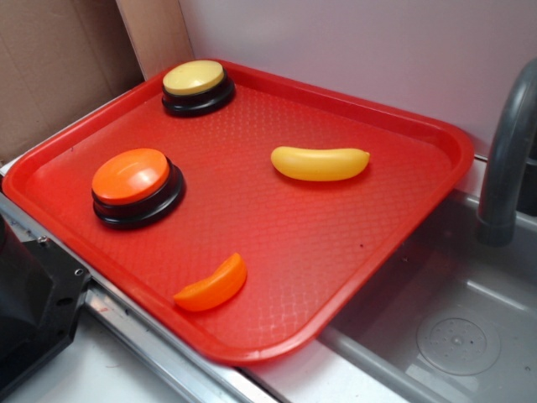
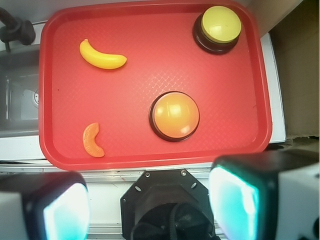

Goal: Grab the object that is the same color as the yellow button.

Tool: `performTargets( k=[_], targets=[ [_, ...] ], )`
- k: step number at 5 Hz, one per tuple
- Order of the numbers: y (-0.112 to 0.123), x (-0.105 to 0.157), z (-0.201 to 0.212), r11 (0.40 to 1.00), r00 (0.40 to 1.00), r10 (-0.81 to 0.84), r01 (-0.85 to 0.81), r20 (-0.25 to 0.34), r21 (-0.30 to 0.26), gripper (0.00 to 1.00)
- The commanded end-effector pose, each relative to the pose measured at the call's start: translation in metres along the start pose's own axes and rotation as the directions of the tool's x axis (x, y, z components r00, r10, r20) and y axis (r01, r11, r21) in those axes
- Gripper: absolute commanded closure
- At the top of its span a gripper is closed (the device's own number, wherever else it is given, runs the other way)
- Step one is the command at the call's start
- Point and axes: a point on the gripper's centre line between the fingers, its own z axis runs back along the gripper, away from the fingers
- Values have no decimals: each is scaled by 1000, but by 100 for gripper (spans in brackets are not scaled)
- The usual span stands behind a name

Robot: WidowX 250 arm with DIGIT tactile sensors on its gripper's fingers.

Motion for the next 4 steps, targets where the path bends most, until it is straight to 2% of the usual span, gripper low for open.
performTargets(
  k=[1, 2, 3, 4],
  targets=[
    [0, 0, 0, 1000, 1000, 0, 0, 0, 0, 0],
    [-8, 48, -16, 960, 964, -261, 255, 42, 114, 0],
    [-21, 93, -35, 850, 865, -503, 494, -1, 181, 0],
    [-39, 119, -76, 693, 709, -702, 702, -68, 162, 0]
  ],
)
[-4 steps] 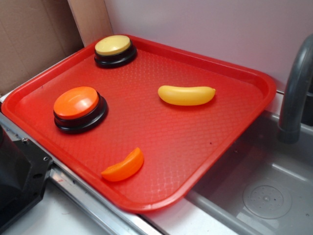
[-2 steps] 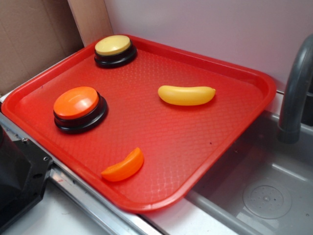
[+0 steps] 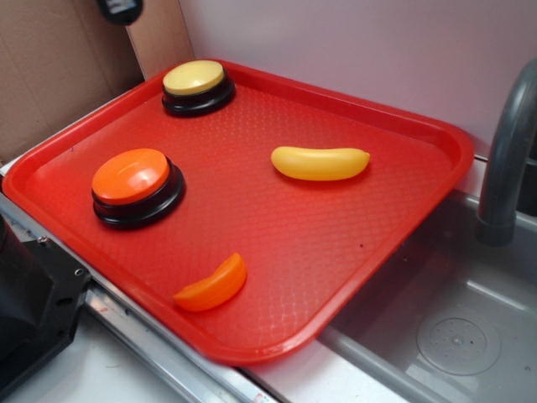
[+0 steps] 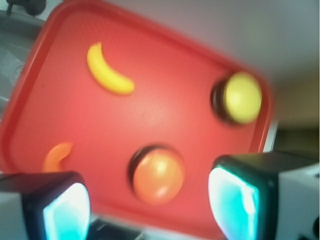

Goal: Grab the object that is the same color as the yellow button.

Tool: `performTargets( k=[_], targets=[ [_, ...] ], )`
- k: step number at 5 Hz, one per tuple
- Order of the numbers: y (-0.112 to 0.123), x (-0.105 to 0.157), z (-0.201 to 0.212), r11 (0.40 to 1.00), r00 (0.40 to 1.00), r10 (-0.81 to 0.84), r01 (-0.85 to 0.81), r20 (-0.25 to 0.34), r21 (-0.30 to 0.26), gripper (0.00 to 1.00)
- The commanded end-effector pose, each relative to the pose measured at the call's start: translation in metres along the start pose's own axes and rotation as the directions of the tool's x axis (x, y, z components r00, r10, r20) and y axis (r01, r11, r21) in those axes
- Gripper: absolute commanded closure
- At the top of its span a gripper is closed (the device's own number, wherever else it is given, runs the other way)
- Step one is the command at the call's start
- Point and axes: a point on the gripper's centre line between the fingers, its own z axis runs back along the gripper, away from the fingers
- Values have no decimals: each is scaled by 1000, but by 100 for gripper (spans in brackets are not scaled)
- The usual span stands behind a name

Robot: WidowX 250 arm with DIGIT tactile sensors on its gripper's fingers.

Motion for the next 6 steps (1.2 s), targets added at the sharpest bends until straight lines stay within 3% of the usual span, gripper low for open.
performTargets(
  k=[1, 2, 3, 5, 6],
  targets=[
    [-20, 60, -80, 906, 906, -422, 421, -36, -42, 0],
    [-32, 67, -120, 875, 876, -479, 473, -53, -101, 0],
    [-38, 70, -141, 871, 870, -489, 482, -70, -96, 0],
    [-77, 79, -159, 831, 855, -513, 517, 76, -204, 0],
    [-87, 79, -164, 817, 846, -525, 531, 90, -224, 0]
  ],
)
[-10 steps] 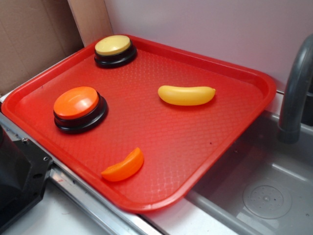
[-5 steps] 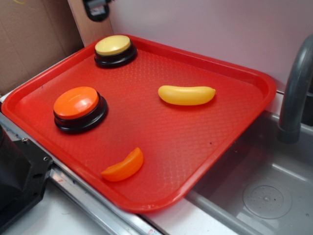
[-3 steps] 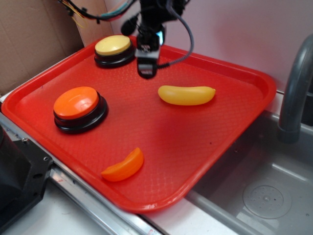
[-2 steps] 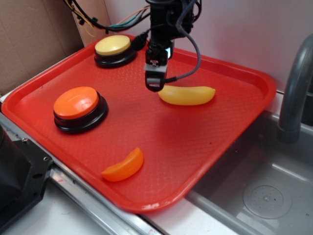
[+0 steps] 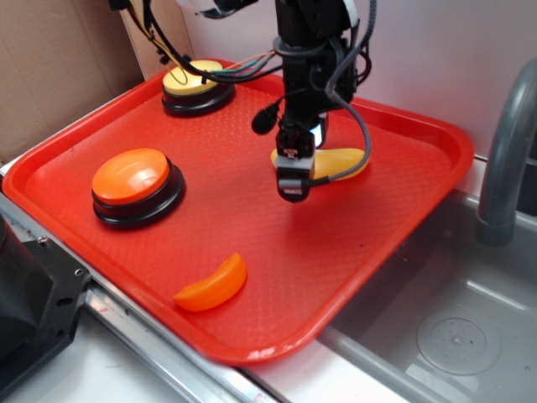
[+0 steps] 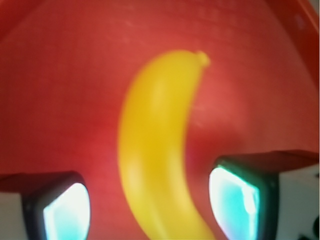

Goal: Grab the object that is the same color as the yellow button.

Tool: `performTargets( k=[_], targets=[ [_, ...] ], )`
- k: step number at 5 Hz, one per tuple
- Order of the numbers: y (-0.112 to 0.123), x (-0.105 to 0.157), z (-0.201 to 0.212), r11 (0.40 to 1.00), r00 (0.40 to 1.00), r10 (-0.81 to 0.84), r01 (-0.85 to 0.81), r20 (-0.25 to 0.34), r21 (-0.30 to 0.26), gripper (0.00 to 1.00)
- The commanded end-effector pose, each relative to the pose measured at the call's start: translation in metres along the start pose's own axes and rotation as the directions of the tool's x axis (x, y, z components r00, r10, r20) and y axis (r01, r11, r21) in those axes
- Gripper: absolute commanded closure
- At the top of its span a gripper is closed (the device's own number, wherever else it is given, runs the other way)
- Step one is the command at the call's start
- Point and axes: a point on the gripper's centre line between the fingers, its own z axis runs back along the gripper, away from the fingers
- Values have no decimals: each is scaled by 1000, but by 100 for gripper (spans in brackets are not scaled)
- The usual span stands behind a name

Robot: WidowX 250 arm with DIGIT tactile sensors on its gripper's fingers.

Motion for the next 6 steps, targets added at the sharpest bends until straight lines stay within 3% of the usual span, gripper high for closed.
performTargets(
  k=[1, 2, 3, 4, 5, 6],
  targets=[
    [-16, 8, -11, 999, 1000, 16, -16, 7, 31, 36],
    [-14, 5, -10, 998, 1000, 28, -29, 9, 49, 100],
    [-13, -2, 0, 997, 999, 41, -42, 13, 66, 100],
    [-12, -29, 50, 970, 976, 219, -217, -6, 109, 100],
    [-21, -60, 101, 872, 888, 458, -441, -36, 214, 100],
    [-30, -64, 148, 730, 744, 665, -633, -57, 257, 100]
  ],
)
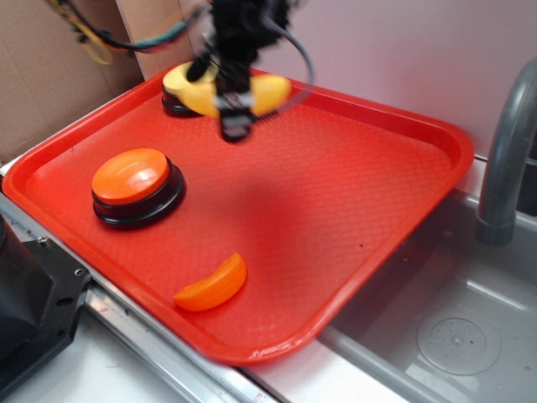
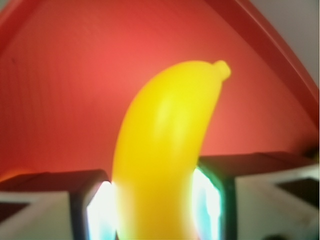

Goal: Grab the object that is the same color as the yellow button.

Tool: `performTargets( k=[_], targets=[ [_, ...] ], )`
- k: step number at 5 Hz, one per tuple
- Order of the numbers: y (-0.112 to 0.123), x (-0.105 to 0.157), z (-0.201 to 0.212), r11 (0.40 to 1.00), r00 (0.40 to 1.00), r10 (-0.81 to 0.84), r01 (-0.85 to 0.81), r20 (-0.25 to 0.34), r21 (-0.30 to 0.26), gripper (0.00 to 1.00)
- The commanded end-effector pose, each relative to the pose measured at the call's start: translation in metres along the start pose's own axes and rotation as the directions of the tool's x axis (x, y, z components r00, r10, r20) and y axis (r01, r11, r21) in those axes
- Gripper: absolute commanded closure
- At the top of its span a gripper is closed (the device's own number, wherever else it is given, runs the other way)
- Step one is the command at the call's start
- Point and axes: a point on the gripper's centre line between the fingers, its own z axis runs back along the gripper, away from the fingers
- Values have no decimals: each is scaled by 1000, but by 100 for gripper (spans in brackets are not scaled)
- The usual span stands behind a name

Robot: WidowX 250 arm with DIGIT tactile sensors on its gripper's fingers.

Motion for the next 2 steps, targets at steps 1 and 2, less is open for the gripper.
performTargets(
  k=[1, 2],
  targets=[
    [-10, -1, 86, 967, 969, 248, -249, 14, 47, 100],
    [-12, 1, 93, 961, 965, 263, -264, 17, 82, 100]
  ],
)
